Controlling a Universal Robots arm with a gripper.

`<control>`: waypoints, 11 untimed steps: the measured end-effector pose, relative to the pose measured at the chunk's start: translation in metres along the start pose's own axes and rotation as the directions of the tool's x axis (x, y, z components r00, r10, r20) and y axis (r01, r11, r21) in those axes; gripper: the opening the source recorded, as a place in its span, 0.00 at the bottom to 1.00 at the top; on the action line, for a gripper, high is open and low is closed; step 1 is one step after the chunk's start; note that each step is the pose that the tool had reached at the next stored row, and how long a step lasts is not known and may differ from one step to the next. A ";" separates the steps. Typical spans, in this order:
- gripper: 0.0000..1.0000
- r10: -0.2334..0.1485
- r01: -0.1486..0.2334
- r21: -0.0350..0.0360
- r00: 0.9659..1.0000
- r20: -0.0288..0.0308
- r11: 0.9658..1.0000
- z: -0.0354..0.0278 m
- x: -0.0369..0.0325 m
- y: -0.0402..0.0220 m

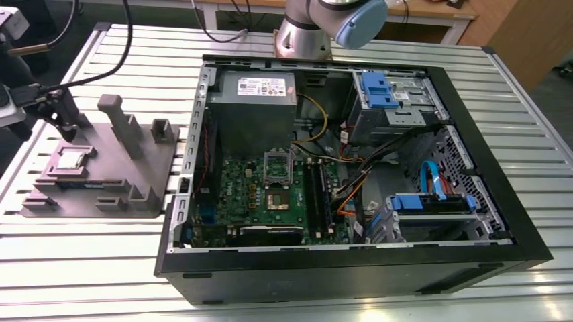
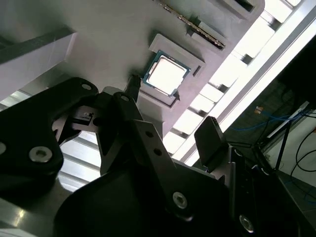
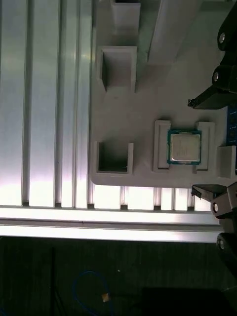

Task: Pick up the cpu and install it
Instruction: 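Pick up the cpu and move it towards the insertion slot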

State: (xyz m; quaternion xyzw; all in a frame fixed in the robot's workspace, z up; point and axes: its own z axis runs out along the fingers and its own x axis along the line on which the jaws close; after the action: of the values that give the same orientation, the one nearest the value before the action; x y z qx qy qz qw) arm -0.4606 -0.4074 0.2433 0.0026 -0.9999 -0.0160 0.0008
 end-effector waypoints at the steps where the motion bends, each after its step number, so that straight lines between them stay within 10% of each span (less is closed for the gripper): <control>1: 0.71 0.000 0.000 0.000 1.000 0.000 1.000 0.0017 -0.0001 0.0000; 11: 0.71 0.000 0.000 -0.005 1.000 0.000 1.000 0.0198 -0.0001 -0.0017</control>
State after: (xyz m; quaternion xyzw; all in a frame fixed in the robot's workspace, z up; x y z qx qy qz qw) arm -0.4606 -0.4085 0.2234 0.0025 -0.9998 -0.0183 0.0008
